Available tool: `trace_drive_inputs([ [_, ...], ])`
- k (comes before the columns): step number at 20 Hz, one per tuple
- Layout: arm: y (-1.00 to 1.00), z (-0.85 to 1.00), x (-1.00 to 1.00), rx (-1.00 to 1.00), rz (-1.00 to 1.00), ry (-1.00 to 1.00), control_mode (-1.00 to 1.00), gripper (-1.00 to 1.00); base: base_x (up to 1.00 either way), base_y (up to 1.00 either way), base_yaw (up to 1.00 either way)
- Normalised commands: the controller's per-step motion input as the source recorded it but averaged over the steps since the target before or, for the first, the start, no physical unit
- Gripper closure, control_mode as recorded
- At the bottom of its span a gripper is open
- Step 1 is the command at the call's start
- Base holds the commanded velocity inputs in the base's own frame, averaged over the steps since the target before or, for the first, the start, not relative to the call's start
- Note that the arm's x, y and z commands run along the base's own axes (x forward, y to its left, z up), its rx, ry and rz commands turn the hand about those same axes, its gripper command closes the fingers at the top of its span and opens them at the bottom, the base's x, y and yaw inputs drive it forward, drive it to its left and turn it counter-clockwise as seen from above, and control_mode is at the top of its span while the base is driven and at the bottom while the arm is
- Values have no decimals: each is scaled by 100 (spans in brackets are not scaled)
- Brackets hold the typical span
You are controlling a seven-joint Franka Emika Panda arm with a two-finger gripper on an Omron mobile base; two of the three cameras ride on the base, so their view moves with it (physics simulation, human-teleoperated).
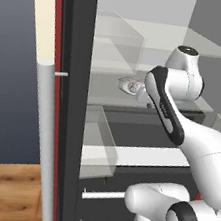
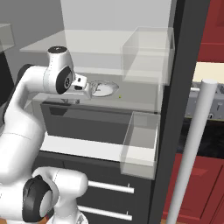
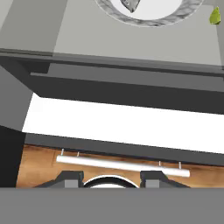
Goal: Transport the fish from the fridge to the microwave and turn on the microwave.
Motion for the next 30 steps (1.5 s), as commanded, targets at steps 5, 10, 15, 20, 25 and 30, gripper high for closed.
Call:
trace_drive_inputs([
  [5, 0, 0, -26, 0, 4, -8, -100, -100, 0, 0, 0],
  [10, 0, 0, -9, 1, 1, -35, -100, -100, 0, 0, 0],
  [15, 0, 0, 12, 5, 0, -26, -100, -100, 0, 0, 0],
  [20, 0, 0, 18, 6, 0, -11, -100, -100, 0, 0, 0],
  [25, -3, 0, 5, 7, -1, -9, -100, -100, 0, 0, 0],
  [30, -7, 0, 18, 6, 0, 0, -100, -100, 0, 0, 0],
])
